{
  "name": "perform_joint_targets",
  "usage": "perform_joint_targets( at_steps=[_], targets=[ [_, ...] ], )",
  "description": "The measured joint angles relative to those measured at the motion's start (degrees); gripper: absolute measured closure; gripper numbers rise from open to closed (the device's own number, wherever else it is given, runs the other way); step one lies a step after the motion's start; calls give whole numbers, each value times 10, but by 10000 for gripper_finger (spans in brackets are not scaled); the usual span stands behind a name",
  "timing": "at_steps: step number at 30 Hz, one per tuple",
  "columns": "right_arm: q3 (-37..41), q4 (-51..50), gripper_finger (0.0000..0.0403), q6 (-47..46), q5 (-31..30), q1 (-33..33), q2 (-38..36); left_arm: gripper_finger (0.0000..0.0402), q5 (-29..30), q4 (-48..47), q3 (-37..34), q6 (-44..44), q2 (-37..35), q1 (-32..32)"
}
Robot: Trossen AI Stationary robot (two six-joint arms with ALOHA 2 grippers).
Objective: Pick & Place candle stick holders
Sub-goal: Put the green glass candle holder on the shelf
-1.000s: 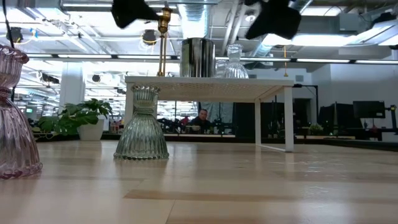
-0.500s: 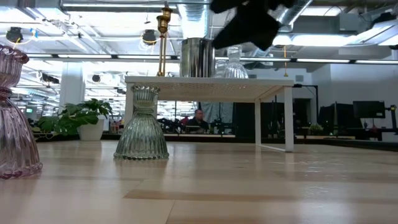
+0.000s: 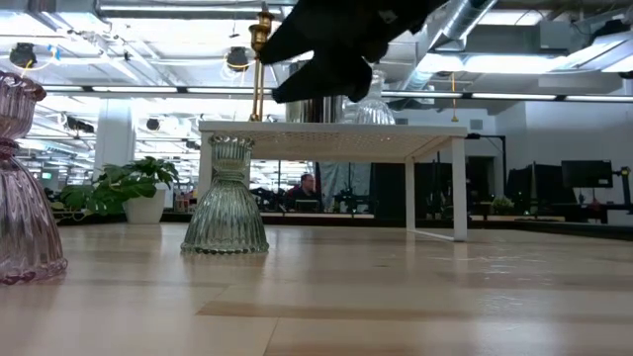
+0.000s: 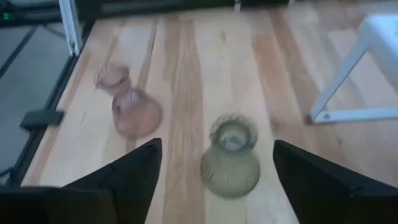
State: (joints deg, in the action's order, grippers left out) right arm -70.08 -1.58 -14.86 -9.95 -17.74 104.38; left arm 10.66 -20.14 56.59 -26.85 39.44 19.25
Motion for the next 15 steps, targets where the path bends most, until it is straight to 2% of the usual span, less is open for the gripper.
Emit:
perform_joint_targets(
  at_steps=[5,11,15],
  targets=[
    [0,10,83,0,-26,3,0,100,0,-11,0,11,-3,0],
    [0,25,83,0,-57,3,0,101,-1,-23,0,15,-17,0],
    [0,45,85,2,-66,3,16,101,-1,-83,0,7,-42,0]
  ],
)
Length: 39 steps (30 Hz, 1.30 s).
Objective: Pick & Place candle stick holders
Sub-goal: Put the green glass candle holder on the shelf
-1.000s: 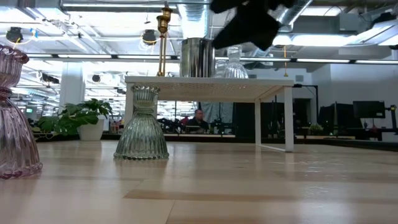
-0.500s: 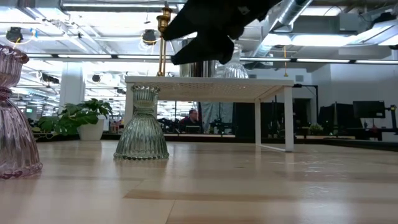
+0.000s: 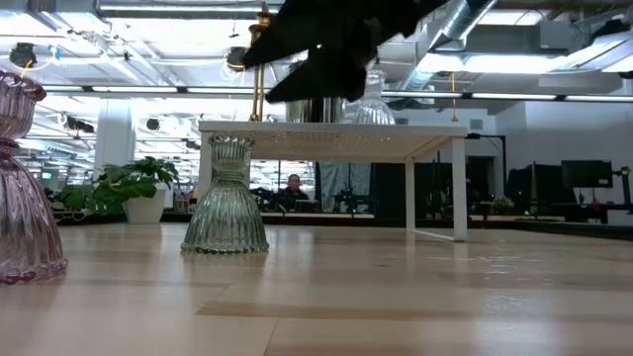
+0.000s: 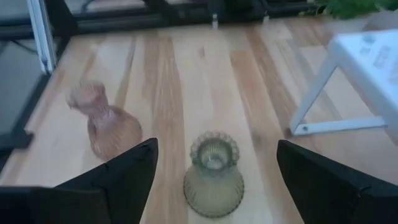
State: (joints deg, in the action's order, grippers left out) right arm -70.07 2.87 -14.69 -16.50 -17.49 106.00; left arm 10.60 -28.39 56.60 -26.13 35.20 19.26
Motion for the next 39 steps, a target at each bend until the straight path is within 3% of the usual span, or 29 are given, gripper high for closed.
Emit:
perform_joint_targets(
  at_steps=[5,13,20,39],
  targets=[
    [-32,23,85,3,-1,-2,43,101,15,-64,0,-27,-27,0],
    [-108,-21,85,10,0,2,114,101,18,-68,0,-33,-34,0],
    [-110,-82,85,-17,0,1,116,101,16,-67,0,-28,-34,0],
    [-109,-43,87,-32,15,7,142,101,16,-67,0,-27,-34,0]
  ],
)
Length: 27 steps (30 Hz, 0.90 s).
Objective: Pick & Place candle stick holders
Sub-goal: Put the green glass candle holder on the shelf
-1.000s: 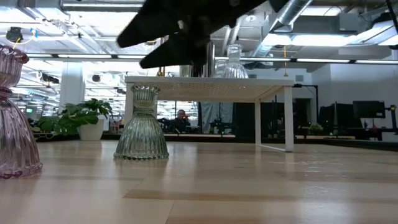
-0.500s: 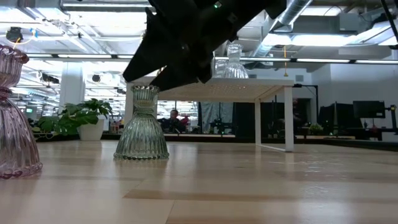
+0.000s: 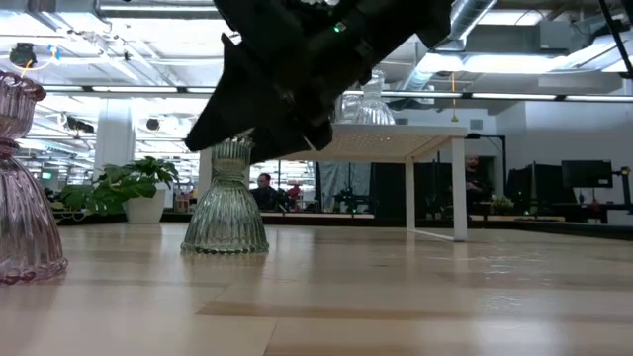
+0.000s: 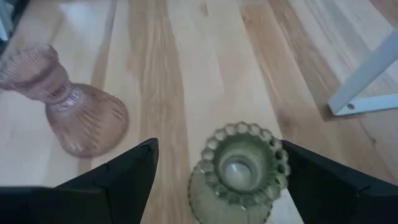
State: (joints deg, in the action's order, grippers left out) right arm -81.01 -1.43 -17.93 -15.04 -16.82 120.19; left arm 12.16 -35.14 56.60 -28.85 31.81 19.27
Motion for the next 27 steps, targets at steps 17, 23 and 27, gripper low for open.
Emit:
perform_joint_targets(
  at_steps=[17,23,27],
  targets=[
    [-1,4,246,-1,0,0,0,101,0,0,0,0,0,0],
    [0,0,246,-11,-12,-10,-7,101,0,0,0,0,0,0],
    [0,-38,246,-28,-30,-36,-45,101,0,0,0,0,0,0]
  ],
)
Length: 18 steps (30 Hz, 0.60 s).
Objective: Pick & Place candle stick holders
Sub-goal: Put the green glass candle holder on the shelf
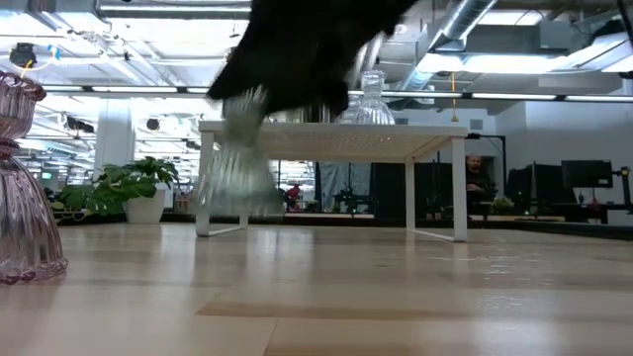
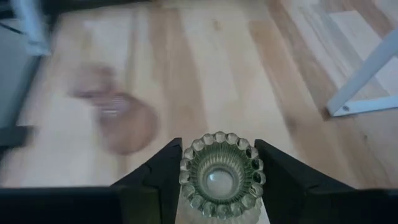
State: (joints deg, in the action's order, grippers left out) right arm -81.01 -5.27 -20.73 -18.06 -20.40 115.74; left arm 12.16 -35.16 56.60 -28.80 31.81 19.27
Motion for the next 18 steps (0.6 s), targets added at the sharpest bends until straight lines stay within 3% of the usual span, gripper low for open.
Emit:
perform_joint_targets(
  at_steps=[13,18],
  targets=[
    [0,-350,246,-115,-35,-82,-188,101,1,-9,0,20,1,0],
    [0,-491,246,-173,-95,-99,-281,101,1,-9,0,20,1,0]
  ],
)
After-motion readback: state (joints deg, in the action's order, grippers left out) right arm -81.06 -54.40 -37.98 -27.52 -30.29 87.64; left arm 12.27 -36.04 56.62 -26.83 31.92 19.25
